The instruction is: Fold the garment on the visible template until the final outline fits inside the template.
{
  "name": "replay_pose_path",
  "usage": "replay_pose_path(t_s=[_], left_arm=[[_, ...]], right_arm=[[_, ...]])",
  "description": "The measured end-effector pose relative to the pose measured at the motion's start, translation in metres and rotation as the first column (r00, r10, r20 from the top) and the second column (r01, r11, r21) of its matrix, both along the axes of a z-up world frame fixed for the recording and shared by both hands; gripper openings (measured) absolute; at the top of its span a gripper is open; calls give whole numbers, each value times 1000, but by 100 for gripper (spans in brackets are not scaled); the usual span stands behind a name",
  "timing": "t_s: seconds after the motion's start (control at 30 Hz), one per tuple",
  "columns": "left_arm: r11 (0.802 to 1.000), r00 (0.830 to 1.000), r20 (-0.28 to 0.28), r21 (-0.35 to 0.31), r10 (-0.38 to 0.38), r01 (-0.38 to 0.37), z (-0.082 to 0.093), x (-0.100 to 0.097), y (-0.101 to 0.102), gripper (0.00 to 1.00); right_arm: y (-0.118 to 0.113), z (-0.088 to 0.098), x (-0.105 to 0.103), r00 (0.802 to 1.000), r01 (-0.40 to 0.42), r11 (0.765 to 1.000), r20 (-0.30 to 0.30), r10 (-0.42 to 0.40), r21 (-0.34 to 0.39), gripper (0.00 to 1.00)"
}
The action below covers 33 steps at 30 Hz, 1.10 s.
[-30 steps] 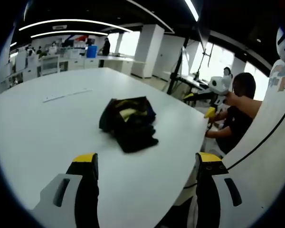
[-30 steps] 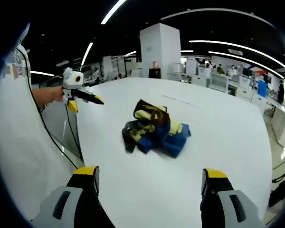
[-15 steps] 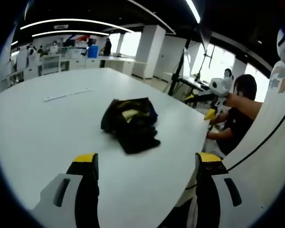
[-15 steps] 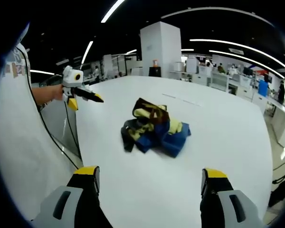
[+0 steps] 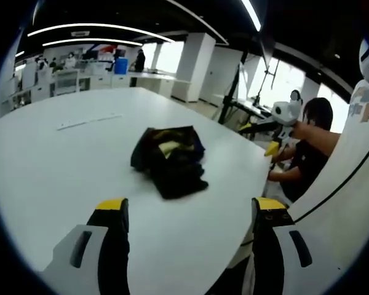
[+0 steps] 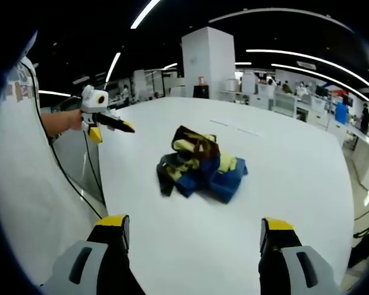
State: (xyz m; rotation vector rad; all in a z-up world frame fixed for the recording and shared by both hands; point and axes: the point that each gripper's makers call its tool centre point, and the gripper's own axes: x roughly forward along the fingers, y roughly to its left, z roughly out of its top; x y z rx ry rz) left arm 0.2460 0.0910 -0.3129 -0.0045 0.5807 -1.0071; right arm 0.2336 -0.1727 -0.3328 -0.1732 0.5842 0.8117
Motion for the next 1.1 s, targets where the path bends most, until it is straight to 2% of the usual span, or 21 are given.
replay_pose_path(t_s=[0.5, 0.63, 0.8, 1.1], left_arm=[[1000, 1000, 4, 5, 8, -8, -4, 2, 3, 78], [1000, 1000, 15, 27, 1, -1, -7, 4, 3, 76], [1000, 1000, 23, 20, 1, -1, -7, 8, -1, 71], [1000, 999, 36, 25, -8, 7, -7, 13, -6, 69]], right_arm=[[6, -1, 3, 1000, -9, 1000, -4, 9, 0, 86], [9, -2, 5, 1000, -13, 1000, -4, 13, 3, 85], [15, -2, 7, 1000, -21, 1000, -4, 21, 4, 84], [24, -1, 13, 999, -38, 999, 2, 38, 10, 81]])
